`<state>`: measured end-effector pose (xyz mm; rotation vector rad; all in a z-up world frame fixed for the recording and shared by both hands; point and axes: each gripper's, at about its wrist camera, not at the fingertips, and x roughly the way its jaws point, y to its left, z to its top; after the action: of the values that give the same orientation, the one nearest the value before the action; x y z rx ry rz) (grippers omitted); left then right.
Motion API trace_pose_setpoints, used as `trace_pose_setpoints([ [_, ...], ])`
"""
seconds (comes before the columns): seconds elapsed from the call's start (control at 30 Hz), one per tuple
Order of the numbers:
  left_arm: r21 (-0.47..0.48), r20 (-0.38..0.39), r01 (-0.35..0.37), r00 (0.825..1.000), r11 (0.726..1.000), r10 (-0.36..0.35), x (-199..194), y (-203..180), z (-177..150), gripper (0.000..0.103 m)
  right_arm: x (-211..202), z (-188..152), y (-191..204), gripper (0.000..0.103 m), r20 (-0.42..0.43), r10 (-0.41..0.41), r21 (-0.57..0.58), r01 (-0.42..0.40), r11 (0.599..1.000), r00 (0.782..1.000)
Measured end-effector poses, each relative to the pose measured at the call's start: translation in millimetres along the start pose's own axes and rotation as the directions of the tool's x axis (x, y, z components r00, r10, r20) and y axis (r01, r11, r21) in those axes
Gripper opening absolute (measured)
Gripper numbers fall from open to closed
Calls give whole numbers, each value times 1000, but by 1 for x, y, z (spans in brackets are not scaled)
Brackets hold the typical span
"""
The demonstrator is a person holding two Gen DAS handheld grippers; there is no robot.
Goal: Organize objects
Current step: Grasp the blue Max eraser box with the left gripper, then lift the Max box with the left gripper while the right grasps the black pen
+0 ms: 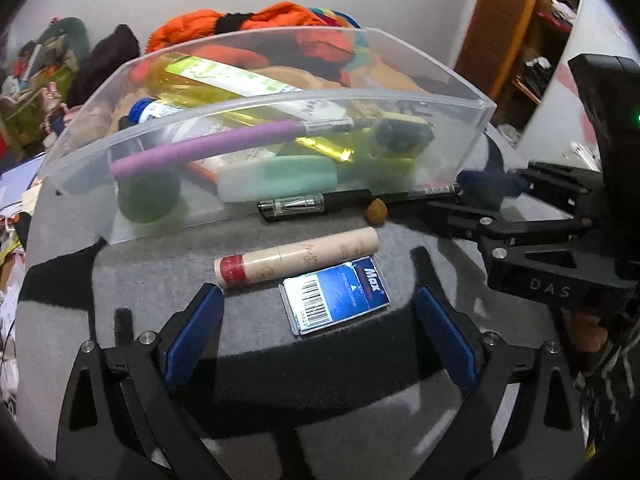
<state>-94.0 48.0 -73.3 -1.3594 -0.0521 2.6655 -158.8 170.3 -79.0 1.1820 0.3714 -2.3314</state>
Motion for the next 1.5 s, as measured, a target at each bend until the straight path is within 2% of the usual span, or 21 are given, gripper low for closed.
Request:
trace_pose_setpoints([
  [0.03,8,14,-26,1000,1000,26,-2,-2,-2,78,-2,-1,0,40,11,3,2,-3,1000,1000],
  [0.1,12,24,-44,999,999,43,-3,-3,-5,72,-5,-3,2,29,17,-5,-1,5,1000,1000],
  [0.13,10,28,-46,999,999,46,-4,-2,-6,66,-6,-4,2,22,19,-16,3,16,1000,1000],
  [0.17,13,31,-47,998,999,47,-5,-1,-7,62,-8,-6,1,19,15,-5,5,5,1000,1000],
  [0.2,16,33,-44,999,999,43,-8,0,-9,54,-10,-8,1,11,10,25,8,-25,1000,1000],
  [0.23,17,32,-40,999,999,39,-10,2,-10,51,-13,-10,1,10,8,46,7,-46,999,999],
  [0.37,7,28,12,1000,1000,-12,-20,19,-17,50,-23,-23,17,10,-15,128,-70,-128,989,992],
  [0.43,0,25,40,999,999,-40,-25,28,-20,50,-28,-28,26,10,-16,137,-120,-138,983,990],
  [0.57,-32,32,44,999,999,-43,-32,41,-21,50,-39,-21,33,11,39,79,-158,-72,985,996],
  [0.6,-38,39,47,998,998,-46,-34,44,-21,50,-36,-14,30,15,49,49,-145,-41,989,998],
  [0.63,-40,43,50,998,998,-48,-38,43,-24,50,-33,-9,27,19,48,37,-135,-30,990,998],
  [0.73,-32,47,52,998,998,-50,-40,42,-25,50,-21,4,23,21,23,22,-132,-19,991,999],
  [0.87,-22,39,40,998,999,-40,-39,43,-28,54,-4,13,28,23,-18,-32,-194,28,981,999],
  [0.93,-25,43,33,999,999,-32,-39,45,-29,60,-2,15,34,32,-33,-37,-243,28,970,999],
  [1.0,-29,50,33,998,999,-31,-41,48,-31,68,0,15,40,34,-46,-51,-287,35,957,998],
  [1.13,-27,46,41,998,999,-40,-39,46,-35,70,2,15,47,36,-73,-68,-354,38,934,995],
  [1.27,-23,36,35,999,999,-34,-34,45,-36,70,-3,17,45,38,-149,4,-375,-60,925,989],
  [1.33,-22,40,34,999,999,-33,-33,44,-36,70,-10,14,47,33,-168,47,-395,-110,912,985],
  [1.4,-17,42,35,999,999,-34,-32,43,-36,70,-13,11,54,33,-141,33,-411,-88,907,989],
  [1.5,3,46,19,999,1000,-19,-29,37,-35,70,-9,9,57,33,-88,-44,-439,1,899,995],
])
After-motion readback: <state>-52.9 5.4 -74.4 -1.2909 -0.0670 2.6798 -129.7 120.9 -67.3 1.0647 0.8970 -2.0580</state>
